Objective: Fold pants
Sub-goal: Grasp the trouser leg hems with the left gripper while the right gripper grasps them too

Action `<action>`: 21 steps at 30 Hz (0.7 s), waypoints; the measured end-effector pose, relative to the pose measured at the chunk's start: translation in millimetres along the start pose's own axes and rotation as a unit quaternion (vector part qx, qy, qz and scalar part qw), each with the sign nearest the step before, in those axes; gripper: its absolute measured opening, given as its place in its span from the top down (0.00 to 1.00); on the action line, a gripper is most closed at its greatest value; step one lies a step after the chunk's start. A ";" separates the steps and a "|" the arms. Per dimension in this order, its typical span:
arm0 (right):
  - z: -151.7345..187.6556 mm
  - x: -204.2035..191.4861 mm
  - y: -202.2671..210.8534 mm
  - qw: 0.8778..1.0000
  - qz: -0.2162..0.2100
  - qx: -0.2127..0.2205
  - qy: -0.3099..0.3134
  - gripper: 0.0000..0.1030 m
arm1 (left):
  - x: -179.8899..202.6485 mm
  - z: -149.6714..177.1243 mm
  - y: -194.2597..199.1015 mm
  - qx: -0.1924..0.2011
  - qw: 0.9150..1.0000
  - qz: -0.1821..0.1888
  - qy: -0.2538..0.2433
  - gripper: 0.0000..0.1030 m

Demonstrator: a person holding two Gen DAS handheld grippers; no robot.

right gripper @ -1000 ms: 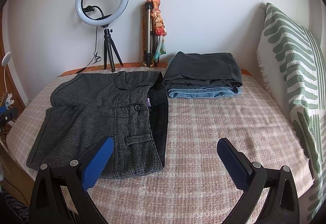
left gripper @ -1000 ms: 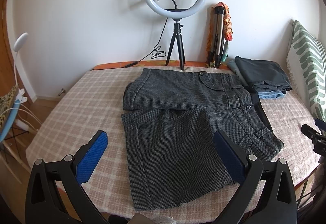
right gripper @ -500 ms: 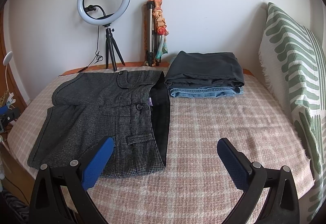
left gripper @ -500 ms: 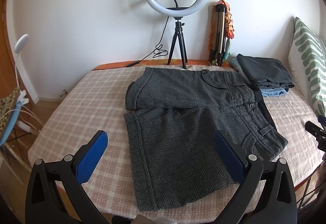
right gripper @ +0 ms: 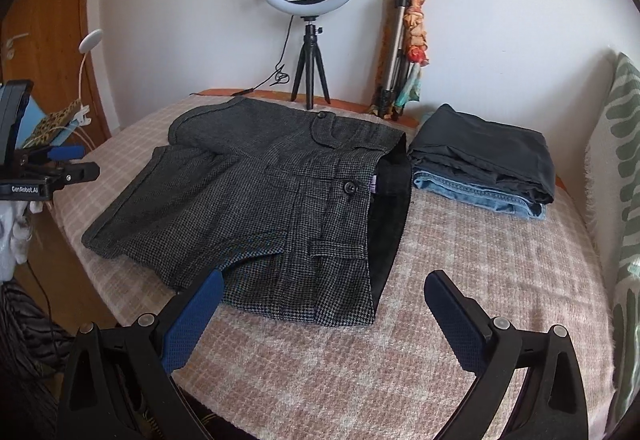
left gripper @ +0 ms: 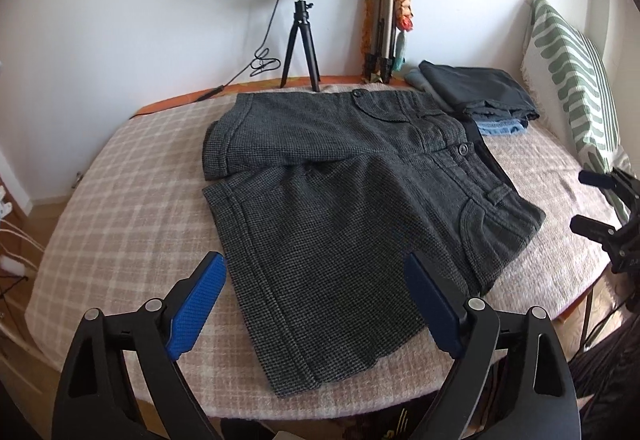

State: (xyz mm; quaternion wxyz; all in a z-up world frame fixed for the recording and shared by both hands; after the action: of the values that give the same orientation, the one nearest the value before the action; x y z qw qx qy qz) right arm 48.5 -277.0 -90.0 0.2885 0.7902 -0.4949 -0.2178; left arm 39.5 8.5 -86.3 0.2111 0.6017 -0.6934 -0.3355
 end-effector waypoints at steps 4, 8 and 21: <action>13.4 -16.8 -19.1 0.996 -0.023 -0.042 0.069 0.08 | 14.7 21.2 -4.4 -0.039 0.996 0.014 -0.073 0.28; 31.6 -25.0 -37.0 0.988 -0.023 -0.076 0.136 0.12 | 24.0 43.1 -9.4 -0.075 0.990 0.035 -0.117 0.29; 51.7 -29.3 -73.1 0.972 -0.009 -0.114 0.203 0.16 | 43.6 71.7 -29.6 -0.124 0.980 0.082 -0.132 0.50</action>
State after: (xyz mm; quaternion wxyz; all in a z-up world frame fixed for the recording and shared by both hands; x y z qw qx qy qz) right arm 51.7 -237.7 -175.6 0.4690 0.7843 -0.3908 -0.1101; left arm 2.0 -20.4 -161.6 0.2175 0.4625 -0.7150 -0.4770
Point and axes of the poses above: each gripper's, at about its wrist camera, not at the fingertips, and y roughly against the way its jaws point, x to its right, z to its underside, the point moved 7 cm from there along -y, roughly the way its jaws point, and after that the axes turned 8 degrees about -y, right-handed, at the moved point
